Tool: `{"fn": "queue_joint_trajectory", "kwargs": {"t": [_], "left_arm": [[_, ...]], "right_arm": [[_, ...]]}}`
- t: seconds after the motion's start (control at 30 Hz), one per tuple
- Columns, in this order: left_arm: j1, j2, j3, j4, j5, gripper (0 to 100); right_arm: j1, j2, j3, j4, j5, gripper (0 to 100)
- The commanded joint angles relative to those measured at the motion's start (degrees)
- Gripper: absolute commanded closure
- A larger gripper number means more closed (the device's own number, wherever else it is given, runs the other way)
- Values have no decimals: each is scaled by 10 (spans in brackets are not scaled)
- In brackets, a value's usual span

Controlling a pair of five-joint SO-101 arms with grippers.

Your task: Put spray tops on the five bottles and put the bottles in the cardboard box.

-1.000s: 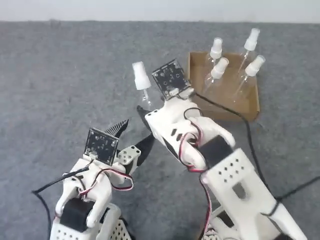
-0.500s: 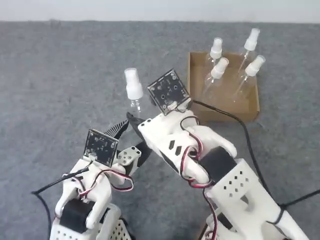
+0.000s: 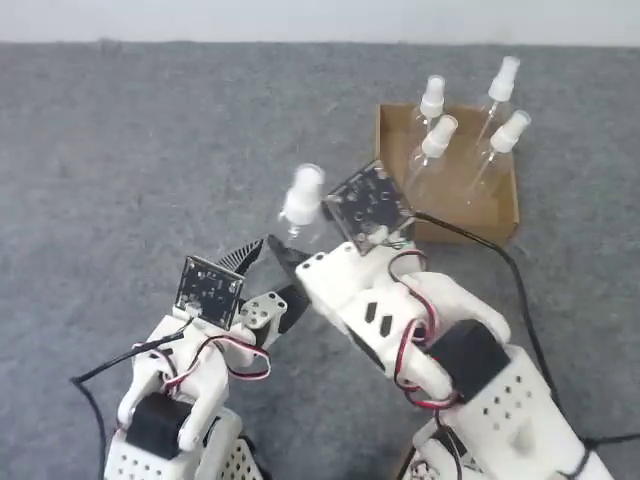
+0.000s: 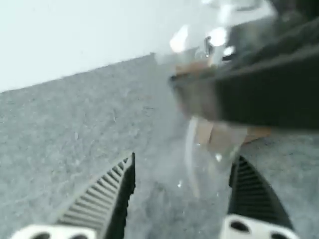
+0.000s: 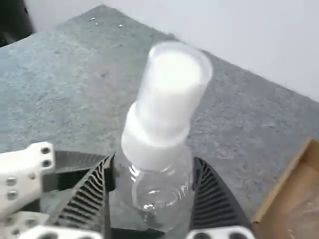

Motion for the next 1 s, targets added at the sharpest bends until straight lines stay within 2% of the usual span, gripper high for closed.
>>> {"fn": "queue_joint_trajectory", "kwargs": {"t": [0.0, 0.1, 0.2, 0.37, 0.67, 0.97], "left_arm": [[-4, -4, -3, -16, -3, 717], [-4, -4, 0, -16, -2, 717], [-4, -4, 0, -16, -3, 717], [-4, -4, 0, -16, -3, 717], [-4, -4, 9, -17, -4, 717], [-4, -4, 9, -16, -4, 717]], "right_arm": [[89, -15, -13, 11, 5, 993], [182, 14, -14, 8, 42, 993], [268, 43, -7, -25, 48, 993], [353, 97, 33, -103, 48, 993], [412, 175, 76, -223, 4, 993], [415, 200, 120, -303, 4, 993]]}}
